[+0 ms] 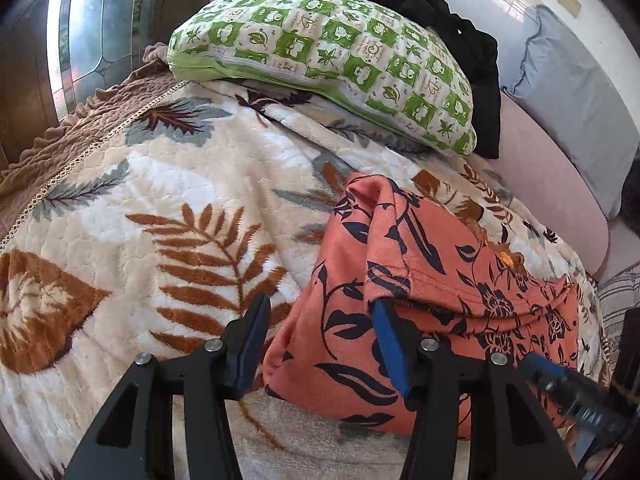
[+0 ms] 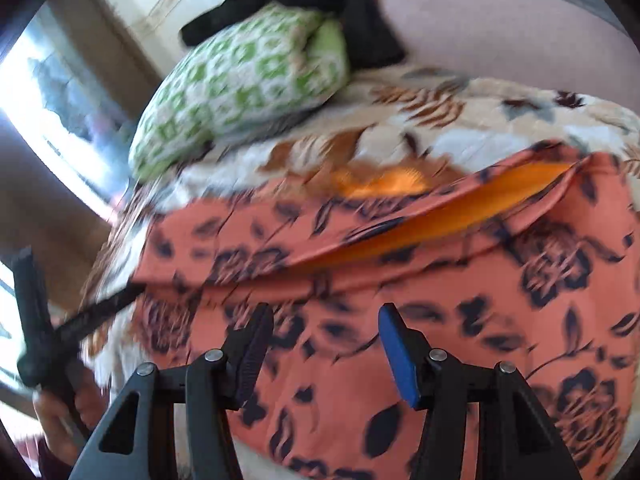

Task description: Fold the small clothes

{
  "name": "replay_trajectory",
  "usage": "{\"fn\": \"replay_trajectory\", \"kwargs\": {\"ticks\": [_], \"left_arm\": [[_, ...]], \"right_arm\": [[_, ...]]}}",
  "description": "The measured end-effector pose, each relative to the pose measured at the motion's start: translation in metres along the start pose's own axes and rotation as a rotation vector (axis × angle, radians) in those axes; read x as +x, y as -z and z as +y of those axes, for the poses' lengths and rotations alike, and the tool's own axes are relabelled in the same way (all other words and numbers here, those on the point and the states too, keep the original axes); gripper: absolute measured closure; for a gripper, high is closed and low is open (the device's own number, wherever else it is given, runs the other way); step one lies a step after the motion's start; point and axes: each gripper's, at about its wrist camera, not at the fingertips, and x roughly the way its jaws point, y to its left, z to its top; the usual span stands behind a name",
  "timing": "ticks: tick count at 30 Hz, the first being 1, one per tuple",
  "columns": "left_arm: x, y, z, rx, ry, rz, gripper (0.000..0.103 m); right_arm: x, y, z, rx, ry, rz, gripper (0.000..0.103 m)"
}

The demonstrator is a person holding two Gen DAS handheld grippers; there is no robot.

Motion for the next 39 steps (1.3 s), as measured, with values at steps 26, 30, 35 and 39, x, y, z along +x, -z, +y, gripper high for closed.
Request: {"fn": "replay_trajectory", "kwargs": {"ticks": [26, 30, 35, 39], "left_arm": [[0.027, 0.004, -0.007, 0.170, -0.255, 0.072, 0.036], [0.004, -0.001, -0.013, 0.118, -0.192, 0.011, 0.036], [-0.023, 0.011, -0.041, 0.181, -0.103, -0.095, 0.034], [-0.032, 0.050, -0.061, 0.239, -0.028, -0.098, 0.022]], "right_arm": [[-0.016, 0.042, -0.028, 0.131, 0.260, -0.071, 0.044], [-0.055, 0.073, -0.044, 0.188, 0.231, -0.079, 0.044], [-0.137, 0.103, -0.068, 0.322, 0.161, -0.209, 0.043], [-0.179, 0.145, -0.106, 0.500, 0.093, -0.323, 0.037]]}}
